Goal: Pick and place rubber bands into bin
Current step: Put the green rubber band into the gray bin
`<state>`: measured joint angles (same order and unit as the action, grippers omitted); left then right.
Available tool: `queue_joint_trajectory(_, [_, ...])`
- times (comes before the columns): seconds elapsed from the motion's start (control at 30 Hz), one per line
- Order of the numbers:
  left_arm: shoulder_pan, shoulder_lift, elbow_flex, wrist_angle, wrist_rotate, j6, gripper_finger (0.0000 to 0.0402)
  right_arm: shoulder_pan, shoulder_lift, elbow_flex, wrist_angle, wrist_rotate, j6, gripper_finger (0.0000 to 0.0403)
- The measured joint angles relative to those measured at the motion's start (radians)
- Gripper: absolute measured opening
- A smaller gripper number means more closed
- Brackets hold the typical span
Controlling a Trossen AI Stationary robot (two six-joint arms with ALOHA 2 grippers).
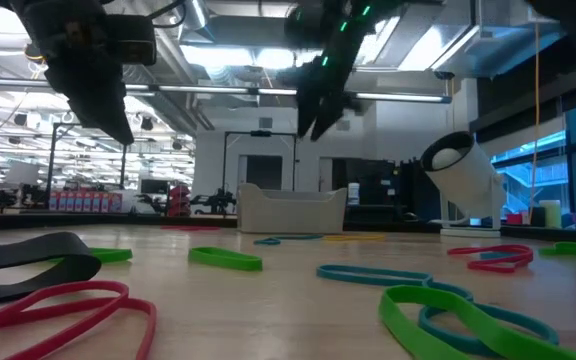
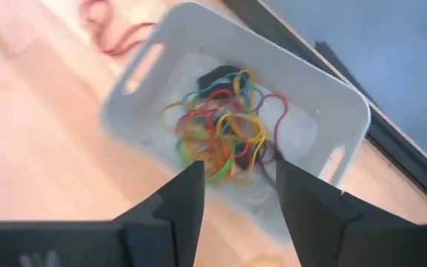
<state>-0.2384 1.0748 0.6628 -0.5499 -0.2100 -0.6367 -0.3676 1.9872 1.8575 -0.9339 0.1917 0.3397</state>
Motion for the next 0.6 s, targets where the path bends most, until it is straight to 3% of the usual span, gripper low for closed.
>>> queue_joint_trajectory(0.23, [-0.014, 0.000, 0.000, 0.009, 0.003, 0.022, 0.0002, 0.180, -0.311, -0.377, 0.160, 0.043, 0.102, 0.0126])
queue_joint_trajectory(0.43, [-0.035, 0.000, 0.000, 0.087, 0.016, 0.060, 0.0010, 0.388, -0.557, -0.788, 0.423, 0.047, 0.314, 0.0094])
queue_joint_trajectory(0.6, [-0.070, 0.014, 0.012, 0.134, 0.028, 0.048, 0.0037, 0.555, -0.681, -1.033, 0.564, 0.100, 0.506, 0.0069])
